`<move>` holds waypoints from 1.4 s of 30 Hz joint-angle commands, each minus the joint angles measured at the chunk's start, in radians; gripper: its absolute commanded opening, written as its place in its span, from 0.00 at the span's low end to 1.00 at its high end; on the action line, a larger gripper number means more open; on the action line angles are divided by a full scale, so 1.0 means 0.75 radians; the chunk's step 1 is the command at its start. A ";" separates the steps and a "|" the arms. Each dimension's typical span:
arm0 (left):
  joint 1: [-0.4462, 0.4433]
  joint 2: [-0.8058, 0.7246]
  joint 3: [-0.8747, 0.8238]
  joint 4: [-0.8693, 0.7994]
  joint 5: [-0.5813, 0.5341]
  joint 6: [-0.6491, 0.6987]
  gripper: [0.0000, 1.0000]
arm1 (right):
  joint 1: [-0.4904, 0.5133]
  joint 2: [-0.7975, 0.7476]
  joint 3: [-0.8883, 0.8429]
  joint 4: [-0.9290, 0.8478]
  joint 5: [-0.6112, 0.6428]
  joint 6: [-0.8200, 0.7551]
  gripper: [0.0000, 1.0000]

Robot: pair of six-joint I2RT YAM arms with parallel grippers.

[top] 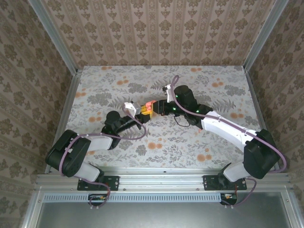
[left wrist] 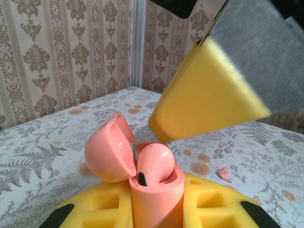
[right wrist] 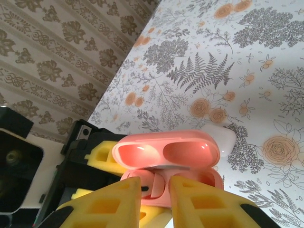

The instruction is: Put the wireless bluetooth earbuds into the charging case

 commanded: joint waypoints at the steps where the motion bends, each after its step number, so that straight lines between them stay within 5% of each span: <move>1: 0.002 -0.032 -0.007 0.016 0.026 0.023 0.09 | -0.007 -0.115 -0.003 -0.046 0.007 -0.049 0.25; 15: -0.001 -0.046 -0.014 0.015 0.026 0.023 0.10 | -0.006 0.002 0.105 -0.111 -0.150 -0.033 0.26; 42: 0.000 -0.047 -0.010 0.002 0.017 0.034 0.10 | -0.010 0.049 0.134 -0.146 -0.147 -0.044 0.24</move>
